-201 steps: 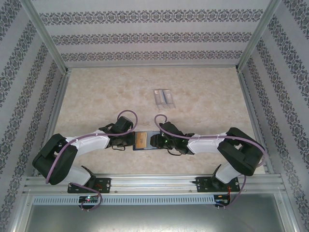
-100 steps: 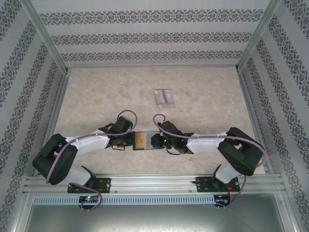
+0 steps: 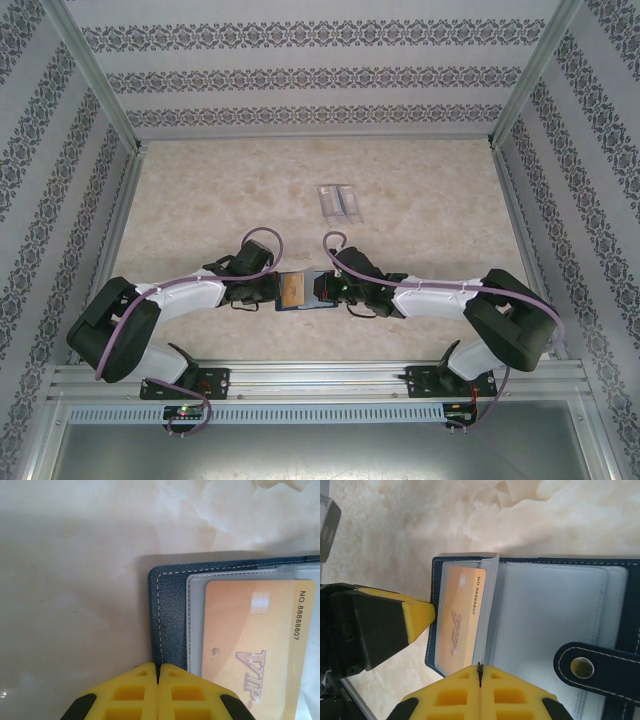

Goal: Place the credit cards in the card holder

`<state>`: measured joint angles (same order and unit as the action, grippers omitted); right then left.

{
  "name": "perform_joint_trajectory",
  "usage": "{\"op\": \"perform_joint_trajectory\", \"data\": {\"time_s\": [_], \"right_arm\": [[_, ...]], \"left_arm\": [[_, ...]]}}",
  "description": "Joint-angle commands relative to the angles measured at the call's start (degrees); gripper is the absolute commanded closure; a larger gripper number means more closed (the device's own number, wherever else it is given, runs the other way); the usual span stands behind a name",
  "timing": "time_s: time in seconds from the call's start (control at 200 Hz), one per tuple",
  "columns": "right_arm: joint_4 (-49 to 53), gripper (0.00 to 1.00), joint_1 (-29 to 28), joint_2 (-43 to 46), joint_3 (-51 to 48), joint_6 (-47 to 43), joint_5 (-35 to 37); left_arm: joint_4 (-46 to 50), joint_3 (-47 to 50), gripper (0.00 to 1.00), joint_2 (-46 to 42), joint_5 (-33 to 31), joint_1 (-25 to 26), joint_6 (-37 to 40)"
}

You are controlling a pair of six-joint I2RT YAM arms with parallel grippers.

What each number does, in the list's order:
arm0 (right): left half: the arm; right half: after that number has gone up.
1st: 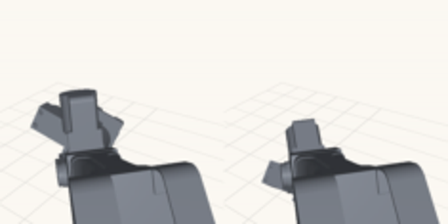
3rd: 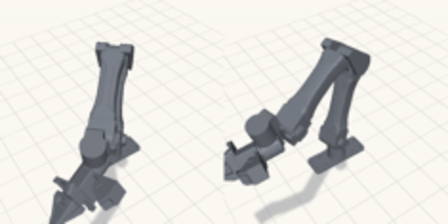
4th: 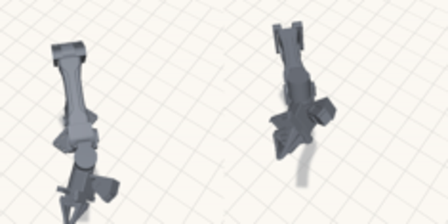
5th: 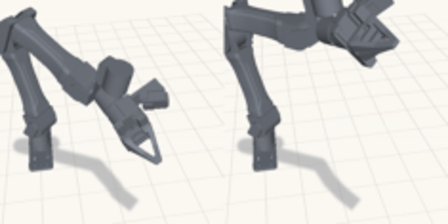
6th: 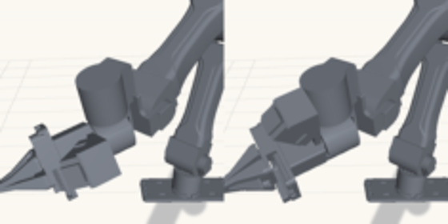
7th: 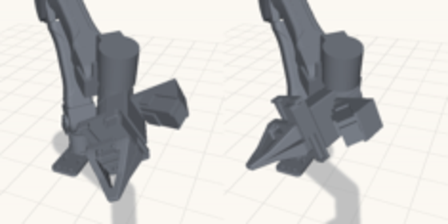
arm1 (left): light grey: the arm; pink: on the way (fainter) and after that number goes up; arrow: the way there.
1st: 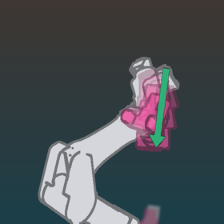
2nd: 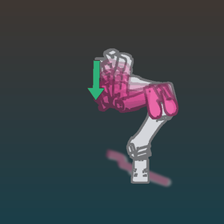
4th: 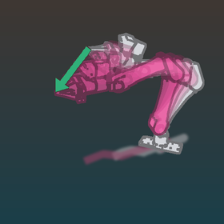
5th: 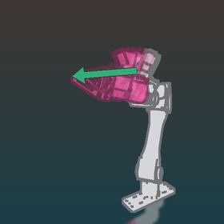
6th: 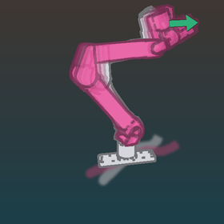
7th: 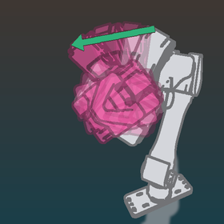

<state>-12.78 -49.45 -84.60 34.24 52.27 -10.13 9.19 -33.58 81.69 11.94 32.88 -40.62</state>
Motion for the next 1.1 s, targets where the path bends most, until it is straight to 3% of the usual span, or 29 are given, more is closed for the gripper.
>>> {"op": "perform_joint_trajectory", "data": {"time_s": [0.0, 0.27, 0.365, 0.55, 0.62, 0.744, 1.094], "right_arm": [[1.1, 1.0, 1.1, 2.7, 0.1, -0.9, 0.1], [2.6, 1.0, 1.4, 6.3, -0.1, -2.0, 0.5], [1.7, 1.0, 1.0, 5.3, 0.3, -2.2, -0.3], [1.4, 1.0, 0.1, 1.3, 2.9, -1.8, -0.9], [4.1, 0.72, 0.4, 1.0, 3.0, -0.6, 2.4], [4.3, 0.52, 1.7, 0.6, 1.7, 0.9, 1.9], [3.1, 0.49, 1.7, -2.2, 0.1, 2.6, 0.5]], "left_arm": [[0.9, 2.2, 0.92, 1.8, -1.6, -0.7, -0.6], [0.8, 1.9, 0.93, 2.6, -1.3, -0.8, -0.5], [0.6, 1.8, 0.85, 3.1, -1.1, -0.8, -0.4], [0.1, 2.2, 0.84, 2.7, -0.9, -0.7, -0.5], [0.1, 2.3, 0.84, 2.5, -1.0, -0.8, -0.6], [0.0, 2.7, 0.85, 1.7, -1.2, -0.9, -0.7], [0.0, 2.7, 0.87, 1.9, -0.9, -1.1, -0.9]]}}
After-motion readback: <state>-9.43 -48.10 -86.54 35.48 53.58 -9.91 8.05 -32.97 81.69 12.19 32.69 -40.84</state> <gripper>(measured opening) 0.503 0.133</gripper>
